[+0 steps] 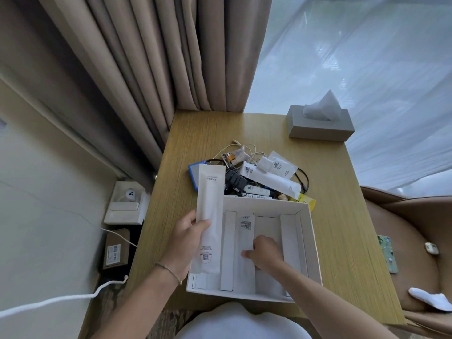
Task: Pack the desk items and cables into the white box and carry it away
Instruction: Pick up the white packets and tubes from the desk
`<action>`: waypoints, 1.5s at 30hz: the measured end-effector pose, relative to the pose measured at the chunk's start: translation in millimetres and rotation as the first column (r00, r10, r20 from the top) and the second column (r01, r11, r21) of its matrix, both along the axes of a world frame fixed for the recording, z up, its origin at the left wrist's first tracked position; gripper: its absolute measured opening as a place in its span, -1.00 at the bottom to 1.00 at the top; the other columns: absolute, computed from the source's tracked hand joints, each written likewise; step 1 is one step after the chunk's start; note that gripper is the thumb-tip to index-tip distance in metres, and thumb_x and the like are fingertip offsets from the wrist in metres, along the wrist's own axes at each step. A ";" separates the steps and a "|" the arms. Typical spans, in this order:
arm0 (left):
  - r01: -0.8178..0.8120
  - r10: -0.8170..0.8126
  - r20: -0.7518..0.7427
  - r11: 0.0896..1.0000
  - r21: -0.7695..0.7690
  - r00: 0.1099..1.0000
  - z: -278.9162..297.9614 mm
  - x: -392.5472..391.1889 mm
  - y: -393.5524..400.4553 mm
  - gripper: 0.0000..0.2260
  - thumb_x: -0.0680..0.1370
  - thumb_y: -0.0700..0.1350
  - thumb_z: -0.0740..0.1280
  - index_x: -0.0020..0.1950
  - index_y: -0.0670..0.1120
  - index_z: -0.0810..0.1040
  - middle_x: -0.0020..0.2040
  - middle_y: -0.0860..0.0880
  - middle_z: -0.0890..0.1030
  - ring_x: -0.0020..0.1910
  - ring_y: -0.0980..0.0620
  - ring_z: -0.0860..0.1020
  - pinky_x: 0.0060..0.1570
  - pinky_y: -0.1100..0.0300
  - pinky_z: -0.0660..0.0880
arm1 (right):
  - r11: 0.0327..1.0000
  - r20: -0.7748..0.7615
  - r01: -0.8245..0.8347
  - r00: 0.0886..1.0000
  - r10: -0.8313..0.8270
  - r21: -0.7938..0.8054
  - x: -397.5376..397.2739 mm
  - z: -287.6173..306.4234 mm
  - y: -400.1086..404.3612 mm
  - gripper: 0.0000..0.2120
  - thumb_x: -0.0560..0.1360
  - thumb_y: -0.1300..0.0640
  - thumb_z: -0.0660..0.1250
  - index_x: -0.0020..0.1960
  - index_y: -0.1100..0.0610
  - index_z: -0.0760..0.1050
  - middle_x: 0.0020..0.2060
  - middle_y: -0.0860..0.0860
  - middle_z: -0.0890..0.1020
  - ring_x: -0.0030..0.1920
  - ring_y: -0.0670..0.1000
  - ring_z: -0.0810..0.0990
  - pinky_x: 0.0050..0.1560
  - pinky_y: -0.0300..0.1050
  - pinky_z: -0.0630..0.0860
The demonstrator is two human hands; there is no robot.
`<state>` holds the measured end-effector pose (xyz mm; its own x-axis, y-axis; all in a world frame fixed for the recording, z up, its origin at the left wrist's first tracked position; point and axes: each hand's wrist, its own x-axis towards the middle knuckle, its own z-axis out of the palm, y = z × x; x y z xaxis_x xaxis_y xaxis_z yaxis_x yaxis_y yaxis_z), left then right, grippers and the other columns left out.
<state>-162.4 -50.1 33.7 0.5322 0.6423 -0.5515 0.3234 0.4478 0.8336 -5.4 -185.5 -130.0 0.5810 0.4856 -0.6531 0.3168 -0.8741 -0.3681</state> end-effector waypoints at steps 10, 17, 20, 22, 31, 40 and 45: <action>0.166 -0.172 -0.197 0.985 -0.050 0.965 -35.6 24.6 -31.6 -0.92 0.54 -0.16 0.39 -0.01 -0.10 0.68 -0.16 -0.05 0.75 -0.19 -0.02 0.72 -0.27 0.16 0.62 | 0.990 0.233 -0.140 0.962 0.144 -0.032 20.6 59.7 -10.1 -0.77 0.52 0.01 0.31 -0.16 0.16 0.58 -0.25 0.04 0.65 -0.22 0.09 0.62 -0.25 -0.08 0.59; 0.423 -0.403 -0.417 0.905 -0.048 0.815 -80.9 55.7 -46.4 -0.78 0.47 -0.01 0.49 0.03 -0.08 0.63 -0.06 -0.04 0.71 -0.10 0.00 0.70 -0.10 0.13 0.65 | 0.987 0.248 -0.037 0.969 -0.002 0.155 38.8 115.1 -38.5 -0.77 0.50 0.10 0.25 -0.11 0.19 0.64 -0.27 0.06 0.71 -0.18 0.11 0.68 -0.28 -0.03 0.60; 0.461 -0.430 -0.474 0.886 -0.057 0.768 -94.8 74.7 -51.6 -0.76 0.47 0.01 0.50 0.02 -0.10 0.61 -0.11 -0.04 0.70 -0.14 0.02 0.68 -0.21 0.18 0.62 | 0.987 0.226 -0.012 0.974 -0.025 0.162 39.8 124.8 -44.1 -0.79 0.52 0.10 0.25 -0.11 0.16 0.63 -0.29 0.04 0.70 -0.21 0.10 0.67 -0.22 -0.01 0.62; 0.492 -0.445 -0.496 0.870 -0.040 0.746 -103.4 85.1 -55.4 -0.79 0.49 0.01 0.48 -0.01 -0.08 0.61 -0.12 -0.03 0.69 -0.14 0.02 0.67 -0.21 0.18 0.62 | 0.984 0.209 0.003 0.977 -0.040 0.178 39.7 127.6 -49.3 -0.80 0.52 0.09 0.25 -0.12 0.13 0.63 -0.32 0.01 0.69 -0.25 0.06 0.67 -0.31 -0.07 0.58; 0.488 -0.407 -0.589 0.873 -0.025 0.698 -131.3 105.1 -74.4 -0.82 0.47 -0.03 0.50 -0.08 -0.08 0.57 -0.16 -0.01 0.64 -0.23 0.04 0.62 -0.51 0.32 0.45 | 0.966 0.150 0.037 0.986 -0.077 0.258 37.1 131.2 -67.9 -0.85 0.56 0.07 0.30 -0.09 0.05 0.63 -0.32 -0.09 0.64 -0.31 -0.01 0.66 -0.26 -0.02 0.64; 0.654 -0.405 -0.722 0.751 0.087 0.561 -132.0 103.3 -71.6 -0.78 0.45 0.05 0.47 -0.12 -0.01 0.48 -0.17 -0.01 0.61 -0.26 0.00 0.63 -0.37 0.20 0.56 | 0.942 0.122 0.077 0.985 -0.123 0.326 42.2 136.8 -62.3 -0.85 0.54 0.09 0.30 -0.13 0.04 0.63 -0.31 -0.09 0.65 -0.28 0.00 0.67 -0.20 0.04 0.66; 0.760 -0.452 -0.721 0.630 0.159 0.525 -108.6 96.2 -56.5 -0.78 0.50 0.04 0.31 0.11 0.02 0.54 -0.01 0.06 0.55 -0.05 0.02 0.53 -0.09 0.19 0.48 | 0.914 0.131 0.098 0.978 -0.162 0.395 67.6 146.7 -46.5 -0.85 0.54 0.10 0.33 -0.16 0.06 0.62 -0.28 -0.01 0.72 -0.32 0.09 0.67 -0.21 0.09 0.64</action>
